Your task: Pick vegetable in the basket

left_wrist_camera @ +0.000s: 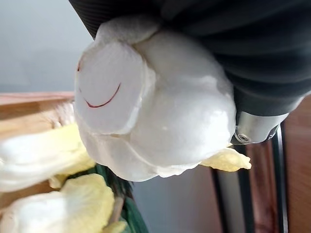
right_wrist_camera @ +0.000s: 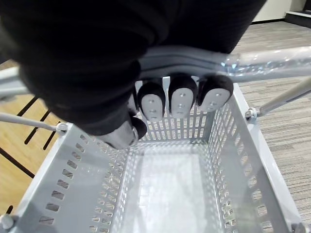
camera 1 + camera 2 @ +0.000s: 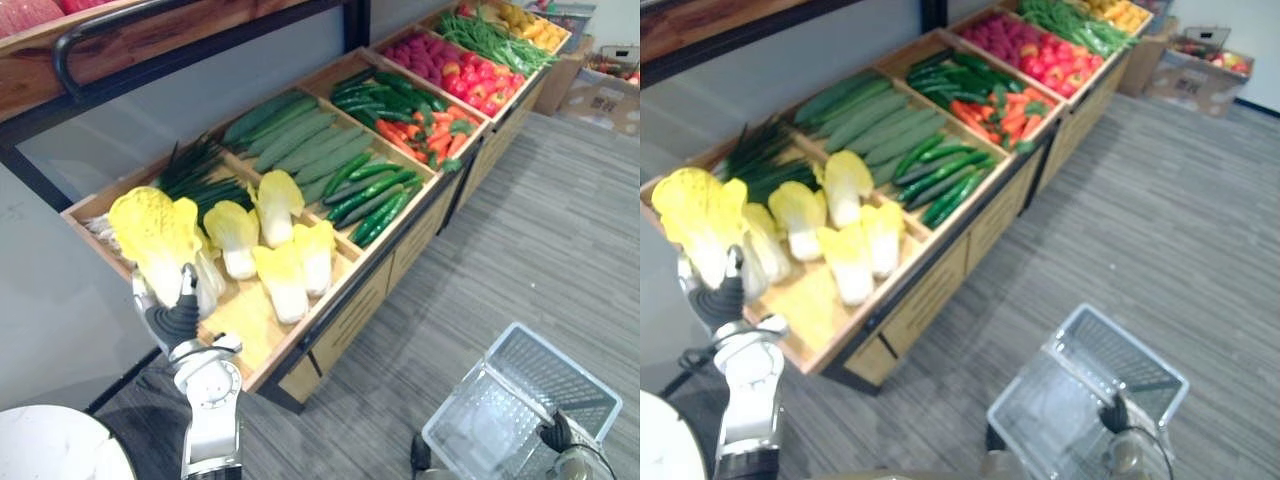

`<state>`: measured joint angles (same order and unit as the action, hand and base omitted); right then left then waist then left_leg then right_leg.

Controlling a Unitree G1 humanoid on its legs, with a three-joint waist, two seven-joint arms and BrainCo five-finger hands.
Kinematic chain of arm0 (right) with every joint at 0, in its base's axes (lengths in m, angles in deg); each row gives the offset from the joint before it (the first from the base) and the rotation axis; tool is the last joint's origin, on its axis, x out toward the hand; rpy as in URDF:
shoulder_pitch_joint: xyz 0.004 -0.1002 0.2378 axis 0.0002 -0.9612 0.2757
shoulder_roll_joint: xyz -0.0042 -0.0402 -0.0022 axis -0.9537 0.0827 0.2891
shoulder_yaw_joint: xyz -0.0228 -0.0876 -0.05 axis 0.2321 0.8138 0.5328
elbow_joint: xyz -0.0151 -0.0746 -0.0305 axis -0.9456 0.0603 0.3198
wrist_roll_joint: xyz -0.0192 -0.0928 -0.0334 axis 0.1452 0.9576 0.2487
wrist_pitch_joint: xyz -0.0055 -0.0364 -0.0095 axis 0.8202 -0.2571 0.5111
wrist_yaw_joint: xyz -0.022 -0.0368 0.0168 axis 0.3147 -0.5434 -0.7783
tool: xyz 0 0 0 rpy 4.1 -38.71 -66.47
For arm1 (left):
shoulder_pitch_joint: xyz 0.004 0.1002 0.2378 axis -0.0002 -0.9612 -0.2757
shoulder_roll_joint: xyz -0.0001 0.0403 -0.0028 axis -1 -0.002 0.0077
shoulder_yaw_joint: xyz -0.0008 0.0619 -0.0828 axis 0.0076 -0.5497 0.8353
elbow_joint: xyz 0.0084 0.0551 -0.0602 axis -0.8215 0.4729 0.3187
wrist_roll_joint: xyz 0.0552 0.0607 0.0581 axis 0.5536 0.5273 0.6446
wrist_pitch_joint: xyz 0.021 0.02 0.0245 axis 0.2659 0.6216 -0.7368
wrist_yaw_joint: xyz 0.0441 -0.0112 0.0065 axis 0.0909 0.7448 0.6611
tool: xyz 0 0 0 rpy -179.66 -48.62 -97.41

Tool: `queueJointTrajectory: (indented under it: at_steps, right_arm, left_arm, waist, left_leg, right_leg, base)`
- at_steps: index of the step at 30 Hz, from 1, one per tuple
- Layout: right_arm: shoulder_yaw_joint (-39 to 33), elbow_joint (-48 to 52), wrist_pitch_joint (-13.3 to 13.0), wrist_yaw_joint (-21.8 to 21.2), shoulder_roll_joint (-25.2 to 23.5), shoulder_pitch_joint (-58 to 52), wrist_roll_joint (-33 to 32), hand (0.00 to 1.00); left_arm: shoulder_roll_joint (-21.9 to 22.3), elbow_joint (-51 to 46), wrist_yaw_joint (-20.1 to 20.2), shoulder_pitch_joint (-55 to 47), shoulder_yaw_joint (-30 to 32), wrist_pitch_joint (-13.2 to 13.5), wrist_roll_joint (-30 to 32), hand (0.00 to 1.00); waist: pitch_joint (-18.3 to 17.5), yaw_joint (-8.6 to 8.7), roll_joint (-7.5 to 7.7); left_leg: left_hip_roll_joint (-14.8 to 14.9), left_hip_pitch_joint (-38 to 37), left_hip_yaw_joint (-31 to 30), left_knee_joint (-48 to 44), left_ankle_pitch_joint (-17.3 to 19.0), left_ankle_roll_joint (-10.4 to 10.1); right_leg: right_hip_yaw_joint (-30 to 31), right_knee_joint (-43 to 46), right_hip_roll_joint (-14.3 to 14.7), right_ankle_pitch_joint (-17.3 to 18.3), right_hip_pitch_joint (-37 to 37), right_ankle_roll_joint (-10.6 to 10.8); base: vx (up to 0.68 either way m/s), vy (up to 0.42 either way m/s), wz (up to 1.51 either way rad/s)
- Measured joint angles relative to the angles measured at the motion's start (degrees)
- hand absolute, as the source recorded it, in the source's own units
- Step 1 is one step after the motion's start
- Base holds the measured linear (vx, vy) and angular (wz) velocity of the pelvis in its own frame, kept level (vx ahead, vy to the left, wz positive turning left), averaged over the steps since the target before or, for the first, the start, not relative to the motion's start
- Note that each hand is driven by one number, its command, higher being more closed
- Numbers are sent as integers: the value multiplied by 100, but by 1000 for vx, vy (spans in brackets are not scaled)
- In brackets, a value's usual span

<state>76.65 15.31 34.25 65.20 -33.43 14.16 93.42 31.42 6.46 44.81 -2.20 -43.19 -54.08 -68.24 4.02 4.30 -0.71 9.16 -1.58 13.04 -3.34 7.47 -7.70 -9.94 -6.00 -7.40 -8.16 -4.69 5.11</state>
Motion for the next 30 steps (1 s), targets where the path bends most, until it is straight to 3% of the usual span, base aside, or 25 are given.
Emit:
queueJointTrajectory:
  at_steps: [4,13,17,22,30]
  right_arm:
    - [-217,-195,3,-4,20,105,-76,100]
    - [-254,50,141,-124,505,318,-496,100]
    - [-188,461,157,-262,808,398,-634,100]
    - [-181,1277,231,-264,1032,565,-734,100]
    - [-180,2722,244,-426,1069,468,-1125,100]
  left_arm:
    - [32,-389,229,-4,-463,72,1,100]
    - [-38,-540,1130,-80,-2152,295,-26,100]
    - [-278,-456,1804,-205,-3037,326,-148,100]
    - [-395,-98,2518,-165,-3820,437,-816,100]
    - [-461,542,3078,347,-4657,429,-1026,100]
  waist:
    - [-31,-6,-6]
    - [-69,13,-71]
    - [-100,28,-141]
    - [-99,41,-143]
    - [-94,210,-136]
  left_leg:
    - [-13,21,31,9,15,9]
    - [-49,-86,376,22,70,42]
    - [-75,-199,604,22,123,60]
    - [-159,-363,987,-8,245,87]
    - [-219,-474,1281,-86,383,110]
  right_leg:
    - [74,0,-4,-1,-6,4]
    - [444,29,14,-44,-140,65]
    - [694,83,32,-60,-203,88]
    - [1087,95,25,-114,-287,166]
    - [1386,90,14,-161,-324,231]
  base:
    - [-31,-2,-4]
    - [-8,-5,-19]
    - [-7,0,-32]
    - [-34,4,-36]
    - [-16,-16,-21]
